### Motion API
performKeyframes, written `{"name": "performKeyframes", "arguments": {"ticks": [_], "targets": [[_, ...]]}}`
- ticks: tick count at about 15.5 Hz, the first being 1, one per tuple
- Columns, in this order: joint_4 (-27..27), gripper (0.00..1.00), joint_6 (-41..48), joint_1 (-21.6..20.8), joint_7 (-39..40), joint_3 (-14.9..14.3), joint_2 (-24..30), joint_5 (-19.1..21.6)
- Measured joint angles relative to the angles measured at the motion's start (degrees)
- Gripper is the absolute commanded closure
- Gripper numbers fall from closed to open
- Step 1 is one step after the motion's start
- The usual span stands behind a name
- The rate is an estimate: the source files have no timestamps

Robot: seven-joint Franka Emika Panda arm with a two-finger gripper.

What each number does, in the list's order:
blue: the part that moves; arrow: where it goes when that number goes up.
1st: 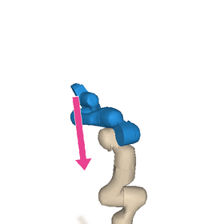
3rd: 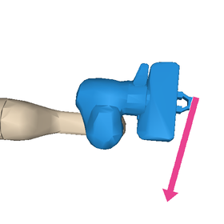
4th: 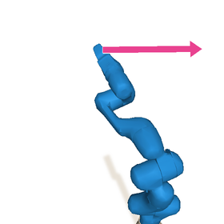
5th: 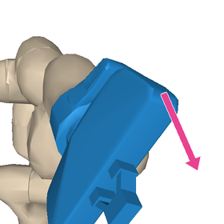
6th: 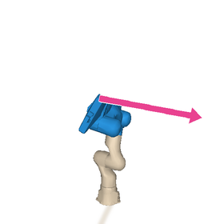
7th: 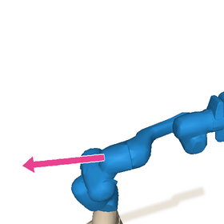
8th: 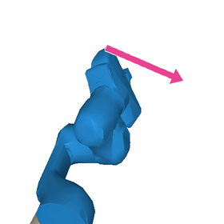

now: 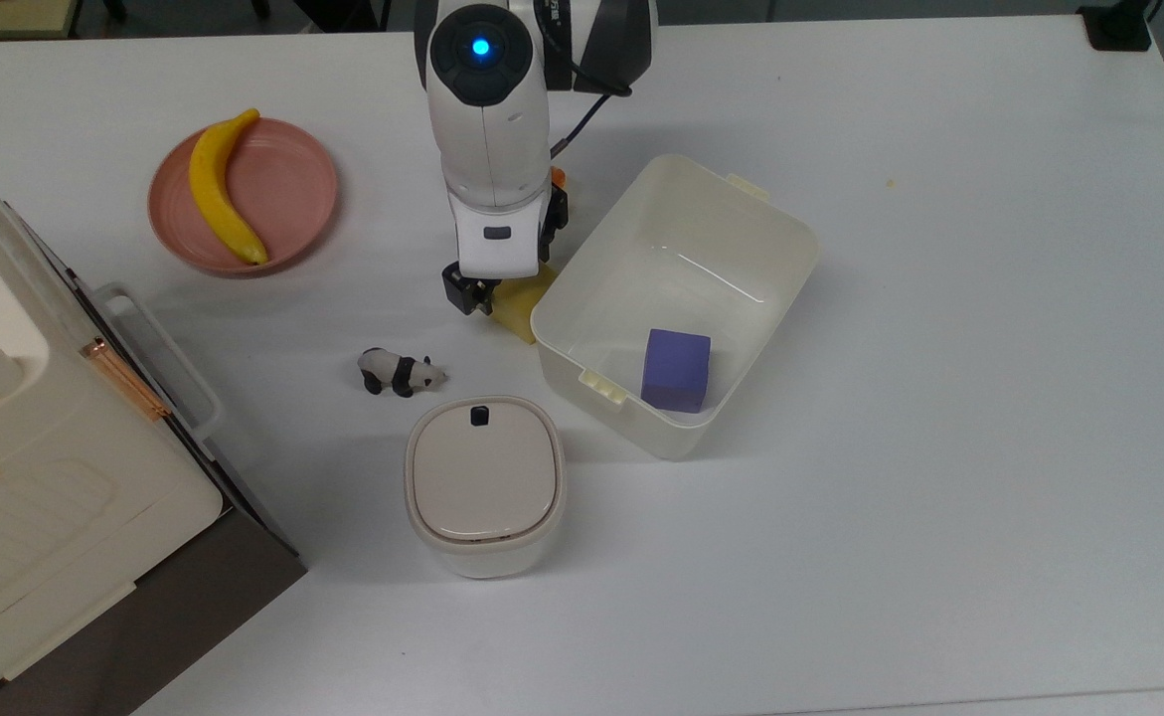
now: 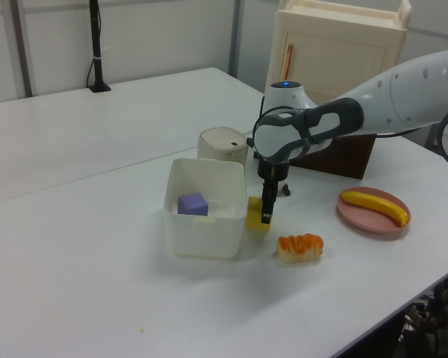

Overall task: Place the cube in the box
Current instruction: 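Lift the yellow cube up off the table, then carry the yellow cube over the white bin and lower it inside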

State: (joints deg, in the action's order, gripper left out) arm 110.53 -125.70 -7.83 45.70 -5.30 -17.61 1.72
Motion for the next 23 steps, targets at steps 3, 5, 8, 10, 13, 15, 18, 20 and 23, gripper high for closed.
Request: {"name": "performKeyframes", "arguments": {"ticks": [3, 5, 8, 10, 13, 15, 18, 20, 23], "targets": [[-0.3, 0.47, 0.8, 0.0, 1.5, -0.2, 1.0, -0.4], [-0.9, 0.47, 5.9, 0.1, 7.1, -2.4, 3.6, -0.6], [-3.7, 0.47, 15.8, 0.4, 15.1, -7.6, 9.7, 0.7], [-6.7, 0.47, 18.7, 0.6, 16.2, -8.5, 12.8, 4.6], [-10.3, 0.47, 19.3, -0.4, 14.4, -7.7, 13.6, 7.9], [-11.9, 0.47, 18.7, -2.0, 11.4, -6.5, 12.5, 8.5], [-13.5, 0.45, 13.6, -5.5, 6.1, -5.5, 8.9, 9.0], [-13.9, 0.34, 9.6, -8.4, 2.8, -5.3, 5.8, 9.0], [-16.0, 0.0, 6.5, -12.1, -1.2, -5.2, 1.0, 9.0]]}}
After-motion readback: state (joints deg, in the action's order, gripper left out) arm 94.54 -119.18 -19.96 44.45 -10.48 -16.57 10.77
